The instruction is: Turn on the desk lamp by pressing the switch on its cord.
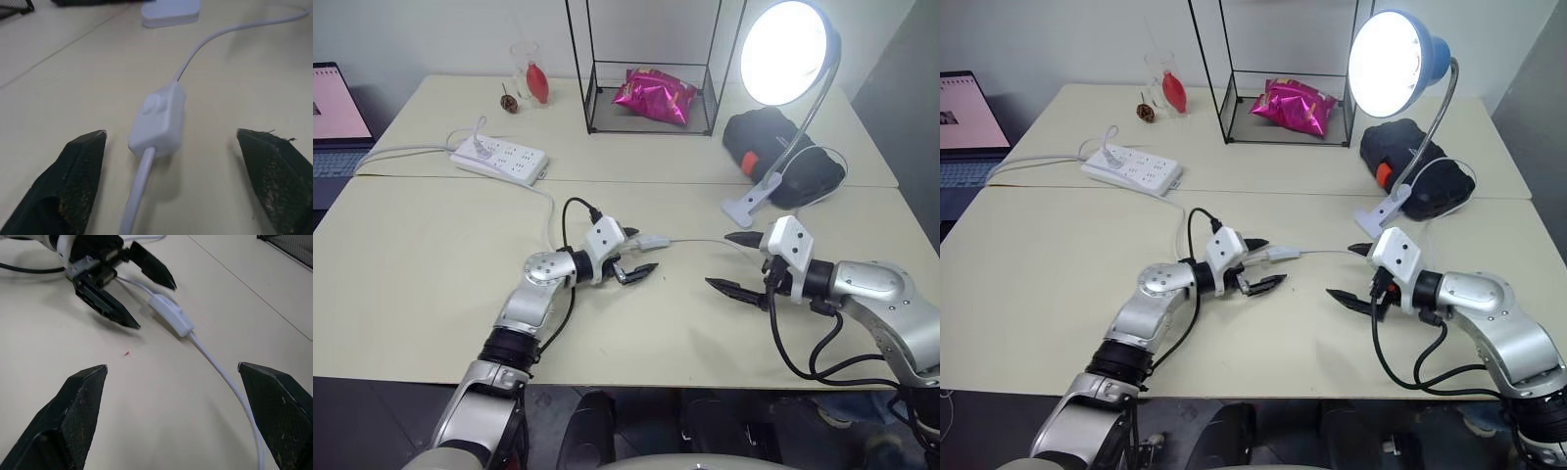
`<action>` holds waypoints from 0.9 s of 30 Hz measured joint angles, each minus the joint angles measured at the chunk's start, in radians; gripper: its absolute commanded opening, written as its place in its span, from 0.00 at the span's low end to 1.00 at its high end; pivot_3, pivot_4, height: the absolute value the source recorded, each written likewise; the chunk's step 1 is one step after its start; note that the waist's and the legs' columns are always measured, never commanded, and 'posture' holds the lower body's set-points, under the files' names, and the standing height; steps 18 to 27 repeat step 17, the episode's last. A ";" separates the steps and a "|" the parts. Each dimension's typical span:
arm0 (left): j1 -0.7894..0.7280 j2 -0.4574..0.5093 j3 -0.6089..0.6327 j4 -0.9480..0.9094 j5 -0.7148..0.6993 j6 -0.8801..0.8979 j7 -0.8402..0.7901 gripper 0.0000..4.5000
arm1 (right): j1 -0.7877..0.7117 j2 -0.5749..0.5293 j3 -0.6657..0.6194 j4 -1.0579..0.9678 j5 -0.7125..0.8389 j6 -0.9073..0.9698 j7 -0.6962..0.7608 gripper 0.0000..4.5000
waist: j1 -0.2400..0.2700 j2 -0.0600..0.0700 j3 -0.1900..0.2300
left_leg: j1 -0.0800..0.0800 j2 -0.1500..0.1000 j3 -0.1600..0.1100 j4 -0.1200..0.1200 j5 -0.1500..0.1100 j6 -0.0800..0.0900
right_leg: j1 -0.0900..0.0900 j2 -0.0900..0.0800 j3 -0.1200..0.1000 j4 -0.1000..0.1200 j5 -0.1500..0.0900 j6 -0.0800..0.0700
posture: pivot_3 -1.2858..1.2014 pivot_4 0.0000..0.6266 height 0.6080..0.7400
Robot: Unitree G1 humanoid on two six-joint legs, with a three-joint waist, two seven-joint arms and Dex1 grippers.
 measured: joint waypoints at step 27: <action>0.335 0.329 0.430 -0.504 -0.152 0.358 0.092 0.99 | 0.037 -0.060 -0.177 0.202 -0.003 -0.180 0.167 1.00 | 0.002 0.000 0.000 | 0.002 0.000 0.002 0.001 0.000 0.000 | 0.003 -0.003 0.000 -0.001 0.000 0.000 | 0.52 0.24 1.00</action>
